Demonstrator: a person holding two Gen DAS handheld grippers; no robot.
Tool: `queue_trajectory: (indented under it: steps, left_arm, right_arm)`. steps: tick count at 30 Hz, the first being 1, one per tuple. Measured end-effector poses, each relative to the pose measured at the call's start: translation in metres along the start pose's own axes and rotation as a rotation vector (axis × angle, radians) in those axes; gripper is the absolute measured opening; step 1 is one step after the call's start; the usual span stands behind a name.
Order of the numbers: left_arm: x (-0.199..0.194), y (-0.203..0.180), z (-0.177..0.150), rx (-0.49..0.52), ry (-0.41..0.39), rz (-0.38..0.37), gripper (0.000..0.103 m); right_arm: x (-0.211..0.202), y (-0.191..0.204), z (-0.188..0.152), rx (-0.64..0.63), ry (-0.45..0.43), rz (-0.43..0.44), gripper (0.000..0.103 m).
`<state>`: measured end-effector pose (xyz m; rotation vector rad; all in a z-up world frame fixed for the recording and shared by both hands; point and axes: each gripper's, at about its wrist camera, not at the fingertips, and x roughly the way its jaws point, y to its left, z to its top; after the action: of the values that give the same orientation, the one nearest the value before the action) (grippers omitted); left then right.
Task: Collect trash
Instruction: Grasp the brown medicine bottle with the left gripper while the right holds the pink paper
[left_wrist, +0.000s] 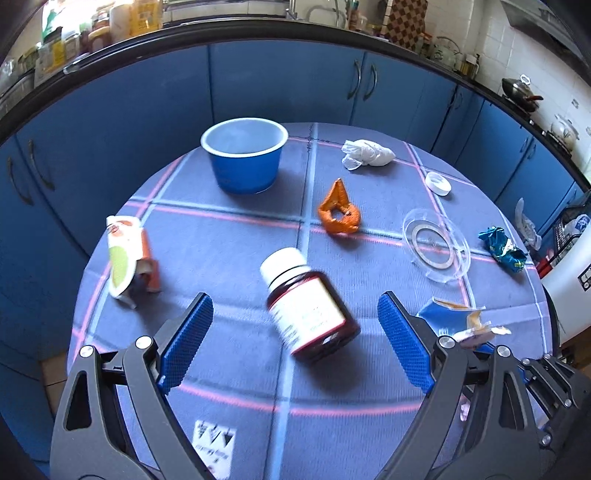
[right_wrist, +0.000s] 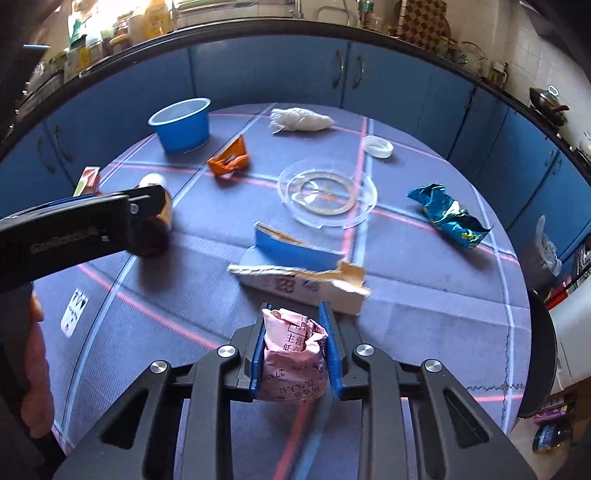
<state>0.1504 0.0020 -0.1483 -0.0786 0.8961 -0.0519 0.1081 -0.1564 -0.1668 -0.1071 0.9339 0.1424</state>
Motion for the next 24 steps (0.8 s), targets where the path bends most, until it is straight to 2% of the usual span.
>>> queue_trajectory:
  steps: [12, 15, 17, 18, 24]
  left_arm:
    - [0.025, -0.003, -0.003, -0.003, 0.061, 0.044, 0.089]
    - [0.034, 0.0, -0.006, -0.015, 0.098, 0.04, 0.076]
    - [0.032, -0.001, -0.007, -0.012, 0.086, 0.057, 0.061]
    - [0.031, -0.001, -0.007, -0.006, 0.083, 0.067, 0.049]
    - [0.022, 0.004, -0.009, -0.051, 0.099, 0.025, 0.048]
  right_arm:
    - [-0.005, -0.014, 0.003, 0.027, -0.031, -0.015, 0.026]
    - [-0.007, -0.015, 0.002, 0.032, -0.033, -0.017, 0.026]
    - [-0.01, -0.016, 0.002, 0.037, -0.038, -0.023, 0.026]
    - [-0.011, -0.017, 0.001, 0.04, -0.04, -0.024, 0.026]
    - [-0.023, -0.024, 0.0, 0.066, -0.062, -0.034, 0.026]
